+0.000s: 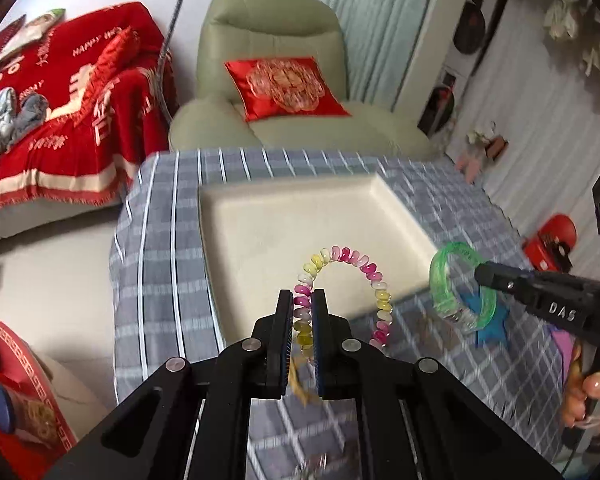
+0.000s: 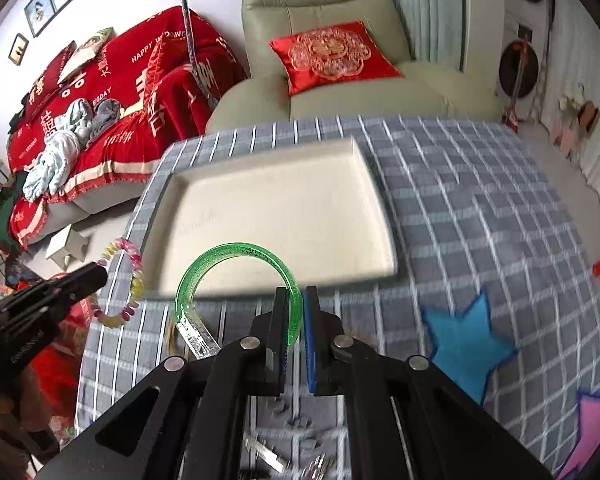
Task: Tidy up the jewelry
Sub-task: 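Carry both bracelets into the cream tray and open both tools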
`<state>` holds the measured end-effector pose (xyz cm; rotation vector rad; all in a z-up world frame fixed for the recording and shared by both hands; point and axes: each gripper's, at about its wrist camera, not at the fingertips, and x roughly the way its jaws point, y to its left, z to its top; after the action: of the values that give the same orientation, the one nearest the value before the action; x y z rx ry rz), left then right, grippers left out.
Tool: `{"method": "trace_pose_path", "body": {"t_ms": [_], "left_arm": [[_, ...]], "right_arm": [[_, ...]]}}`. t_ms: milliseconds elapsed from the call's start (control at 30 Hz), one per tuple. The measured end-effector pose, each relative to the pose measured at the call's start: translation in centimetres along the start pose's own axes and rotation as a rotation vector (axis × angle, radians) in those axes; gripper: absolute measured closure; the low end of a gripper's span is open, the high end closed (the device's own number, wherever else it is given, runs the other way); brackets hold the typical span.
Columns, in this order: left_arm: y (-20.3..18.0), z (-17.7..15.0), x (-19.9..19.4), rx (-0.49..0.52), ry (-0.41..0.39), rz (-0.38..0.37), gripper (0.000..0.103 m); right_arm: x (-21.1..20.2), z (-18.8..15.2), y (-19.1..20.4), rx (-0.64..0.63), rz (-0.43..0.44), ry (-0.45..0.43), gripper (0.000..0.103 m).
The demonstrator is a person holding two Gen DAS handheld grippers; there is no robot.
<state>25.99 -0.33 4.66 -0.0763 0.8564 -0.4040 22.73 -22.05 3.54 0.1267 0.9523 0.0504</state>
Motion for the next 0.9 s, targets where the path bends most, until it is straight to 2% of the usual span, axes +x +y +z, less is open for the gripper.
{"method": "trace_pose_path", "body": {"t_ms": [100,200,333,500,733,900], "left_arm": [[0.3,2.7,1.6,-0.029,-0.007,0.008,0.078],[0.7,4.9,4.6,-0.057,0.004,0.055,0.078],[1.0,5.8,8.8,-0.058,0.032,0.125,0.078],[0.7,5.3,12.9,-0.019,0.079,0.157,0.078],[1.2,4.0,17.8,0.003,0.187,0.218,0.078],[0.3,3.4,18.0,0.063,0.167,0.283,0.077]], "right_arm": [[1.2,2.7,-0.1,0.004,0.007,0.002,0.095],[3.2,5.1,-0.4,0.009,0.001,0.006,0.095],[6.8,7.2,-0.5,0.012,-0.005,0.029,0.095],[11.0,8.3,-0.9,0.019,-0.015,0.061,0.095],[15.1,7.9,-1.9,0.037,-0.056,0.104,0.095],[16.4,7.4,-2.3,0.034,-0.099,0.124,0.096]]}}
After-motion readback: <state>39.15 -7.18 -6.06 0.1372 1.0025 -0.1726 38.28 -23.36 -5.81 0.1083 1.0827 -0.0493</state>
